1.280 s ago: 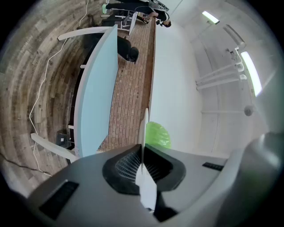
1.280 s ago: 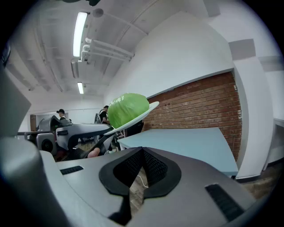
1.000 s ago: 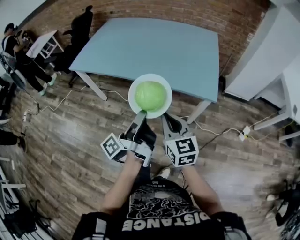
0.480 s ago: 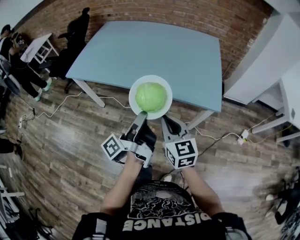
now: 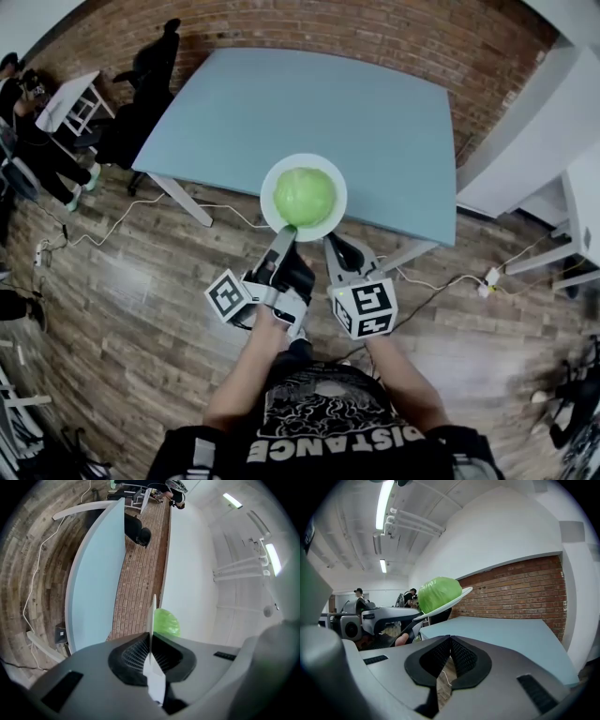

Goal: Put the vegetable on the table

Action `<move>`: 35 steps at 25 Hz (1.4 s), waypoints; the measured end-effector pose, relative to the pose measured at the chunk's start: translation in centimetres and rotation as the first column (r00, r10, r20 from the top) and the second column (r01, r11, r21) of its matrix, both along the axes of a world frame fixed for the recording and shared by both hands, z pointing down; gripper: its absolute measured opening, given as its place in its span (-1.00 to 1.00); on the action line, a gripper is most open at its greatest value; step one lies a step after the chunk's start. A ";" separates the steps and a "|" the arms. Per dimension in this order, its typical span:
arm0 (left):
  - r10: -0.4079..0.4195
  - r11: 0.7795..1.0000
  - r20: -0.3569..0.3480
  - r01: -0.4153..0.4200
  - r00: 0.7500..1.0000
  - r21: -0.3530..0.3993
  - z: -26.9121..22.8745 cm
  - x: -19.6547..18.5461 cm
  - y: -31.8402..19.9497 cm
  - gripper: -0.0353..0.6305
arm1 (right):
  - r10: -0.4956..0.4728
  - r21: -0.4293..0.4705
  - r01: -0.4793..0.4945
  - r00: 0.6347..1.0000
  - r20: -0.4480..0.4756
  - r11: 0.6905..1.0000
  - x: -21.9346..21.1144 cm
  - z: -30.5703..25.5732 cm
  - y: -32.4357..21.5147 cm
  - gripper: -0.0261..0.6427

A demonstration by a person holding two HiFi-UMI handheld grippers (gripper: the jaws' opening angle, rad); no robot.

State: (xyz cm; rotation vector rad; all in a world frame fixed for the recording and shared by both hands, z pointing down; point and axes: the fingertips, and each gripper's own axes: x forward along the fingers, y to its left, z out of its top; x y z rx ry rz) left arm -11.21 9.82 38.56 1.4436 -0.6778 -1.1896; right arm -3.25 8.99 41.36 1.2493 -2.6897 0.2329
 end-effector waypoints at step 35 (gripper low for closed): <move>0.043 0.999 0.002 -0.043 0.999 0.001 0.5 -5.7 -5.8 -0.86 | 0.090 0.011 -0.090 0.996 0.009 0.996 -4.5 0.4 -5.4 -0.90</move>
